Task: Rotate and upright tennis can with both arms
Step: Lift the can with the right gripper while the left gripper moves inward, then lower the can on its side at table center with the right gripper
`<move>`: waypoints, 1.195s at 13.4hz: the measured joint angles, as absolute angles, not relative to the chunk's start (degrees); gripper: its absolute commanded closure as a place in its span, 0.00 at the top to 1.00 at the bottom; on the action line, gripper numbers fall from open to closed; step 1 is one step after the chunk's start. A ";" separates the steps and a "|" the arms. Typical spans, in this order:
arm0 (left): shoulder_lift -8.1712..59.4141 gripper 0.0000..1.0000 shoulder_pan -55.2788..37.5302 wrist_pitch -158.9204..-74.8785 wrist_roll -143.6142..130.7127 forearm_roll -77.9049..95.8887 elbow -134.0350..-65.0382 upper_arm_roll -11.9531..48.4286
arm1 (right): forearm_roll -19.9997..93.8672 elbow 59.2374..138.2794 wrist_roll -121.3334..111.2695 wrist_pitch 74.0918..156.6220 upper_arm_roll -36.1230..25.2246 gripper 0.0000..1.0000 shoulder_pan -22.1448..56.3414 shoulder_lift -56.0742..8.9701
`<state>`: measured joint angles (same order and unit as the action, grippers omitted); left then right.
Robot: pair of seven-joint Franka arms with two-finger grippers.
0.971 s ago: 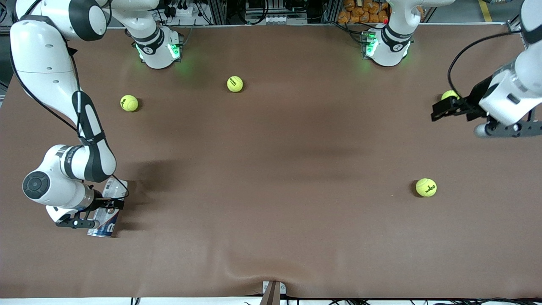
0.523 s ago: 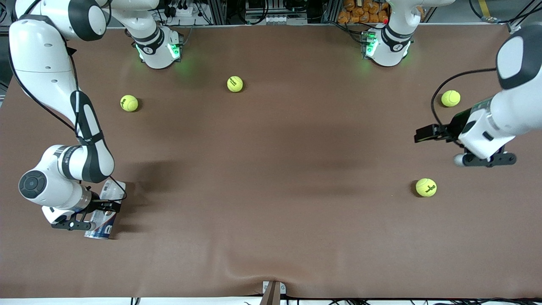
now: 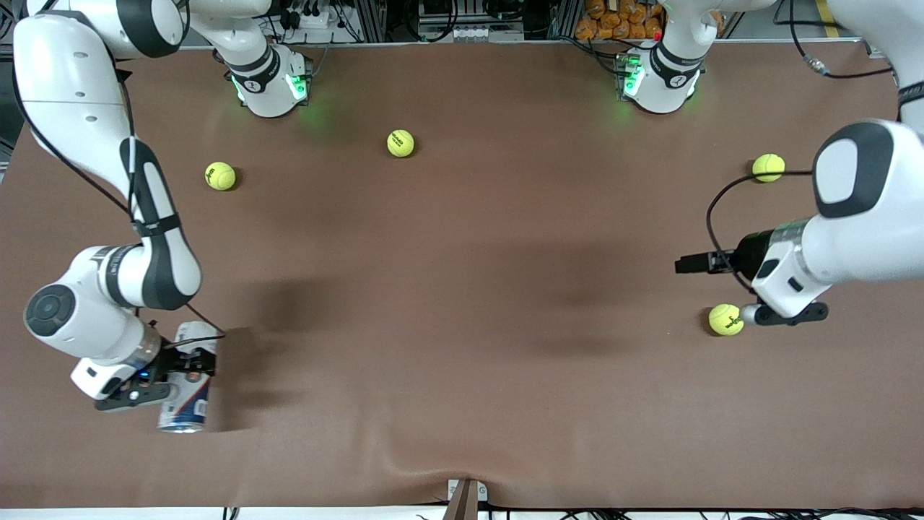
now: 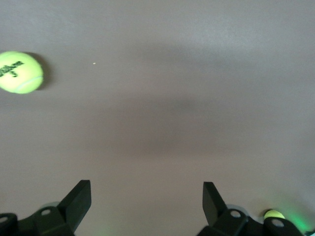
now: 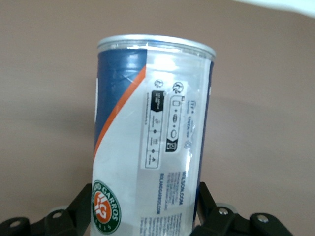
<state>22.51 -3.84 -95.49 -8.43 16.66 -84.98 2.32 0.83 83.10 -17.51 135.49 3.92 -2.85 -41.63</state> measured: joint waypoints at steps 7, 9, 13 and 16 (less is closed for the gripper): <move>25.37 1.00 -1.90 -96.79 -8.41 22.83 -82.92 2.22 | -3.08 82.90 -36.16 133.57 9.16 0.87 10.95 -36.00; 25.61 1.00 -1.04 -96.77 -8.38 26.76 -82.92 2.17 | -5.37 83.18 -38.98 133.11 9.23 0.87 16.08 -36.01; 27.59 1.00 -0.10 -96.75 -8.37 36.60 -82.95 2.13 | -10.54 83.58 -39.34 131.99 9.08 0.85 26.98 -36.11; 30.06 1.00 0.00 -97.35 -8.30 44.04 -82.95 2.13 | -16.28 83.95 -31.09 131.55 8.58 0.85 35.04 -37.24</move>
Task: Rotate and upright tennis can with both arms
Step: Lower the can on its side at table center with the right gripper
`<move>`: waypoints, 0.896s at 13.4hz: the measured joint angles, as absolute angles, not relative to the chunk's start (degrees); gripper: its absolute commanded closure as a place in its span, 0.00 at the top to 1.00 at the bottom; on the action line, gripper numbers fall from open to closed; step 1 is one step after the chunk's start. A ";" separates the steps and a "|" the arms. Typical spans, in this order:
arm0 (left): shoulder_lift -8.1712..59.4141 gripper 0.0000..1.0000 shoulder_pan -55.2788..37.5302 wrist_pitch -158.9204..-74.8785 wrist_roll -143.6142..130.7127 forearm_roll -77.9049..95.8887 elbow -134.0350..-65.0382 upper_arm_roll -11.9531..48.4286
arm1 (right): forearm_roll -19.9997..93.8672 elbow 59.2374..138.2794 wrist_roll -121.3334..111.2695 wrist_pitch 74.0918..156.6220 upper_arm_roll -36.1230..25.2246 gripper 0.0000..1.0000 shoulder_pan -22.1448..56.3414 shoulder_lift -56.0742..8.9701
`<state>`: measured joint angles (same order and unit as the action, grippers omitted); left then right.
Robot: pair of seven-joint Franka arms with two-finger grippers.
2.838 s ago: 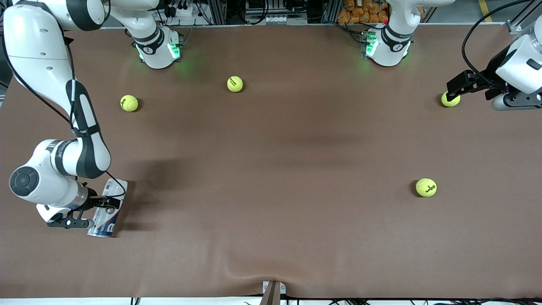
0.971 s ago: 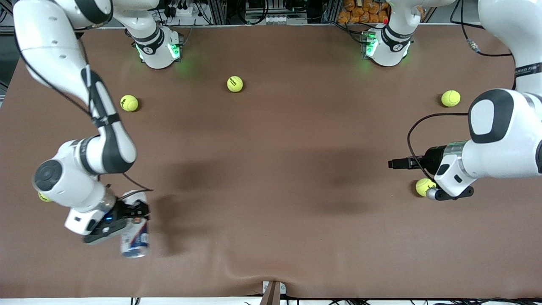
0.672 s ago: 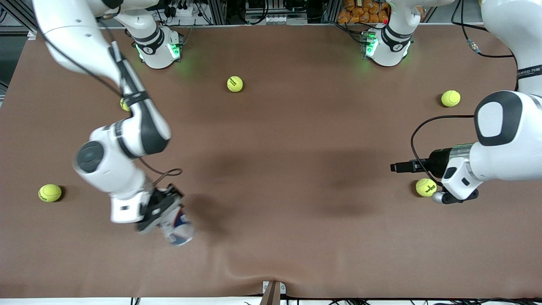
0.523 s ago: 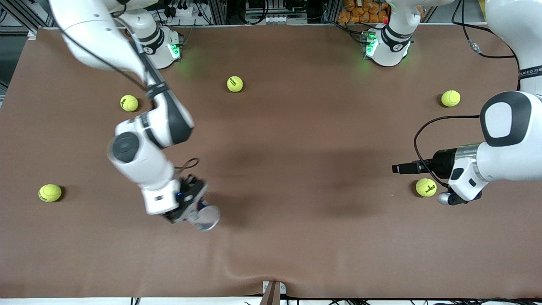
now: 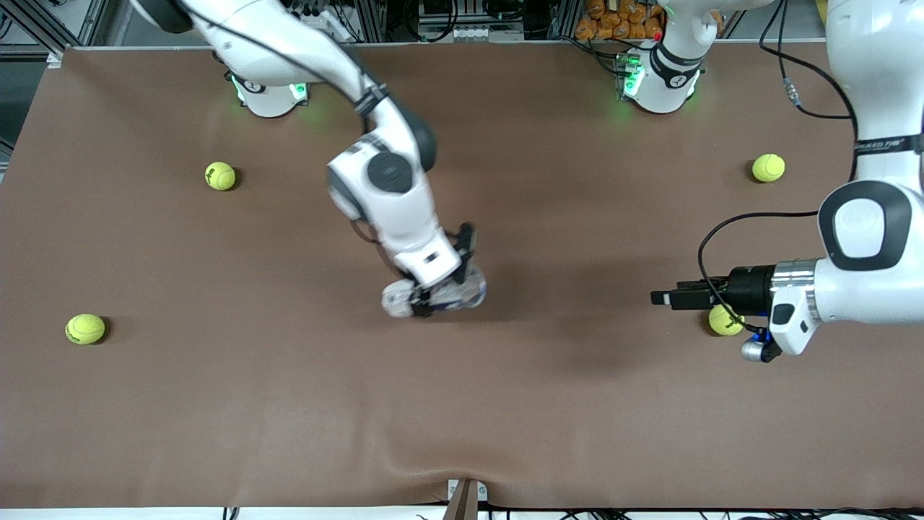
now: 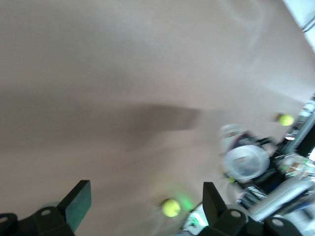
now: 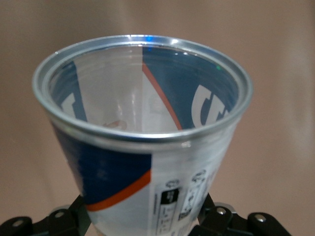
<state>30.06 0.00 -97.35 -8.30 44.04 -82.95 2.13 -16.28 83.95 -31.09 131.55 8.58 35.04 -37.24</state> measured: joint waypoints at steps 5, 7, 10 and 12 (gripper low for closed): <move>32.95 1.00 -0.07 -97.63 -8.25 51.35 -82.96 2.18 | -19.81 83.15 -18.60 131.09 5.21 0.85 43.21 -41.79; 34.21 1.00 -0.13 -97.63 -8.25 54.18 -83.03 2.26 | -22.43 82.17 -18.32 131.43 3.00 0.85 44.88 -43.59; 35.93 1.00 -0.14 -97.63 -8.18 57.65 -83.37 2.43 | -27.35 81.53 -18.32 131.65 2.08 0.87 45.05 -44.79; 36.67 1.00 -0.18 -97.63 -7.01 59.86 -83.74 2.47 | -27.74 81.44 -18.33 133.49 1.77 0.89 45.05 -45.75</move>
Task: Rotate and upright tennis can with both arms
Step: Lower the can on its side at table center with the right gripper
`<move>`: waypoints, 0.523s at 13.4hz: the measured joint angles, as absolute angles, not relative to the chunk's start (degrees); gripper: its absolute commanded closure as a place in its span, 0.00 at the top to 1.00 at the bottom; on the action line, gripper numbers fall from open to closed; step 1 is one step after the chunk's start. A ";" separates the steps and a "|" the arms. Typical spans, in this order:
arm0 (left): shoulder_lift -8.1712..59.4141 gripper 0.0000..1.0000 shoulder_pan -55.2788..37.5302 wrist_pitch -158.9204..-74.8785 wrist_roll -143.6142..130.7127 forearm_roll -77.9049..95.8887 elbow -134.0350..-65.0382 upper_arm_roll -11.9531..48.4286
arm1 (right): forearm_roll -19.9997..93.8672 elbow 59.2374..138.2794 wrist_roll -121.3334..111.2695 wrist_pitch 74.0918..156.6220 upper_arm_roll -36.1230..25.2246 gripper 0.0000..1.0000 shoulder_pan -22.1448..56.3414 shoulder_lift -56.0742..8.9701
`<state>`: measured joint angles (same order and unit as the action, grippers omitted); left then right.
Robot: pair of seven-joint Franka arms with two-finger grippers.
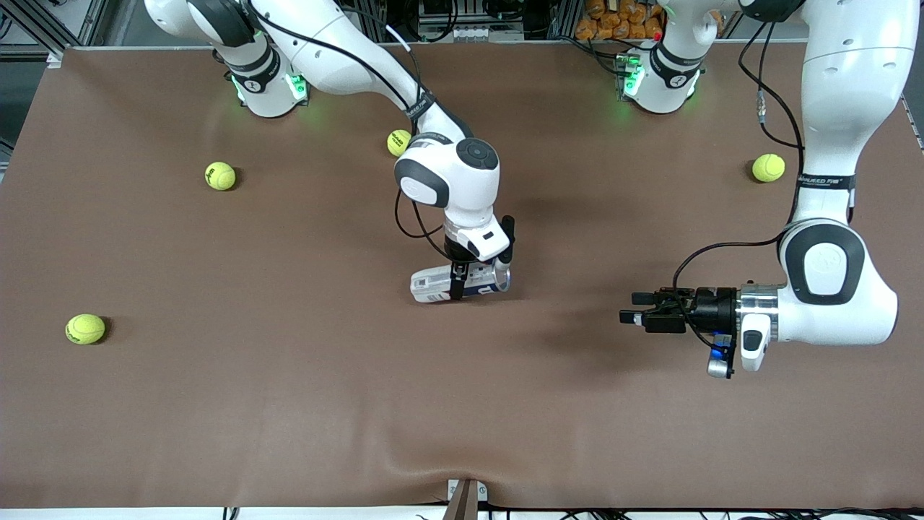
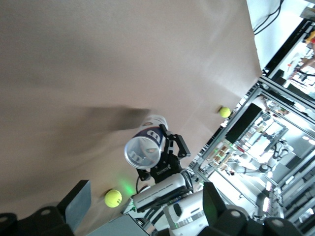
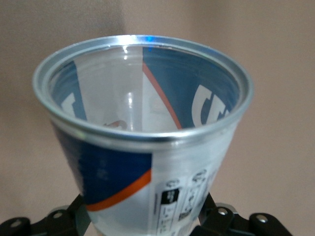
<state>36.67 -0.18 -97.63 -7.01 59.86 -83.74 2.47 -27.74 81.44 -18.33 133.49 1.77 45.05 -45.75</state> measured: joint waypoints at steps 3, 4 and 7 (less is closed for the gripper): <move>37.06 1.00 -0.27 -97.96 -3.26 63.39 -86.29 2.51 | -28.16 80.09 -18.31 139.04 1.15 0.94 44.80 -49.23; 37.14 1.00 -0.33 -98.51 -2.11 64.65 -87.28 2.54 | -28.21 78.99 -18.31 139.72 0.93 0.98 44.59 -50.55; 37.23 1.00 -1.03 -100.67 1.08 68.00 -90.00 2.67 | -28.29 76.80 -18.31 140.02 0.75 1.00 44.39 -52.50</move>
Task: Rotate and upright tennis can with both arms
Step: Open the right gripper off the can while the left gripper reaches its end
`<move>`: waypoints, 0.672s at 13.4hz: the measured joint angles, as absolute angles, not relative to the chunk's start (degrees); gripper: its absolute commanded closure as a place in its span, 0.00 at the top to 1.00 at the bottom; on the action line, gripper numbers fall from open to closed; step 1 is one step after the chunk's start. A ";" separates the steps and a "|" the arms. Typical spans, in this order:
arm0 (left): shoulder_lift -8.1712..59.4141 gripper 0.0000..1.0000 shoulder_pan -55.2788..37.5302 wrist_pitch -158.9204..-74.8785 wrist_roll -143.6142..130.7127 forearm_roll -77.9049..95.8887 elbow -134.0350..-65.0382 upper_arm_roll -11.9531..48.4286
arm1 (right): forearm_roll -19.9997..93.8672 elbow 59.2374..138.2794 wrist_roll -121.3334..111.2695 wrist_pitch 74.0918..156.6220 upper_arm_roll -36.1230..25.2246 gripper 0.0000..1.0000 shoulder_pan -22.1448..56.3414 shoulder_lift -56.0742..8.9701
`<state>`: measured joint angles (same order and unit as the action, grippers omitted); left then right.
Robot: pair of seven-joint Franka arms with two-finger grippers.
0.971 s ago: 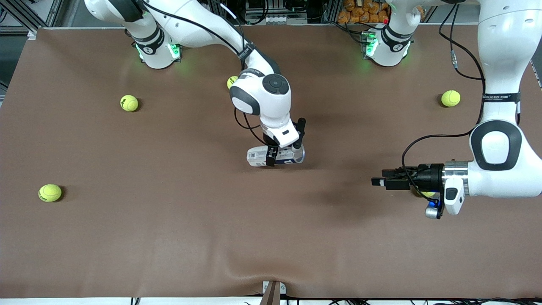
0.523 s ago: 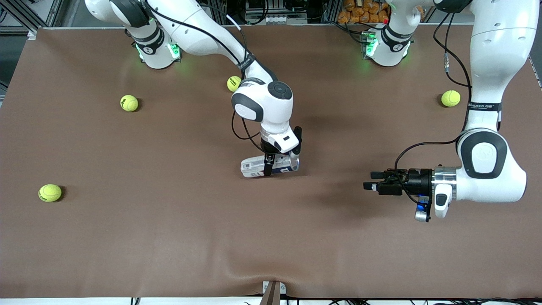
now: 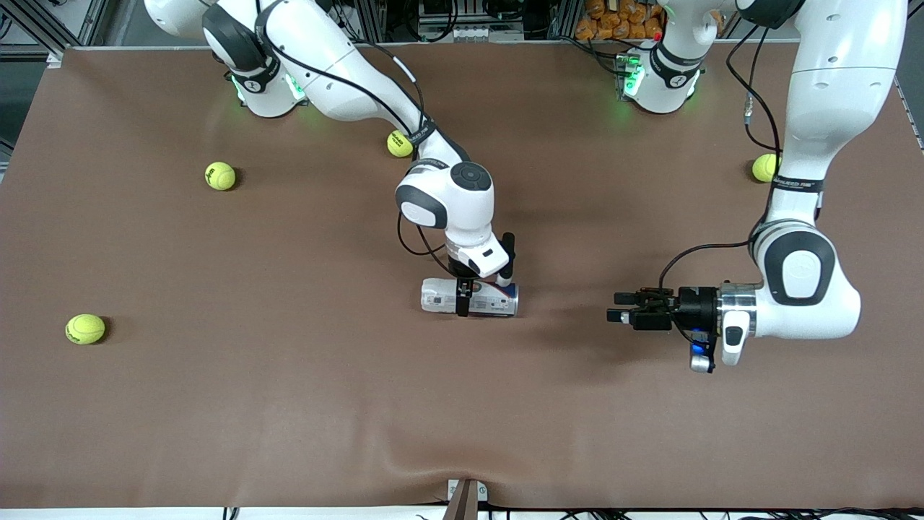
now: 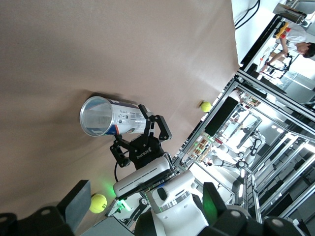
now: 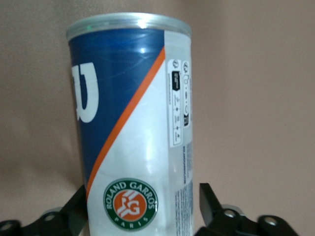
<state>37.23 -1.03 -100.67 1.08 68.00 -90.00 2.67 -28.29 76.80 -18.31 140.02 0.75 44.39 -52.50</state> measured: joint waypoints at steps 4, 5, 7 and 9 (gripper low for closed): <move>37.70 1.00 -2.04 -102.63 9.33 74.47 -94.27 2.69 | -28.31 75.29 -18.31 140.02 0.76 1.00 44.40 -52.48; 38.12 1.00 -2.41 -103.33 11.01 75.49 -94.92 2.70 | -28.31 74.88 -18.31 139.98 0.77 1.00 44.40 -52.43; 38.87 1.00 -3.46 -104.42 14.00 77.96 -95.36 2.72 | -28.28 74.55 -18.24 139.87 0.92 1.00 44.43 -52.24; 39.69 1.00 -4.93 -105.26 17.96 81.44 -95.53 2.74 | -28.17 74.53 -17.61 138.92 1.43 1.00 44.52 -51.59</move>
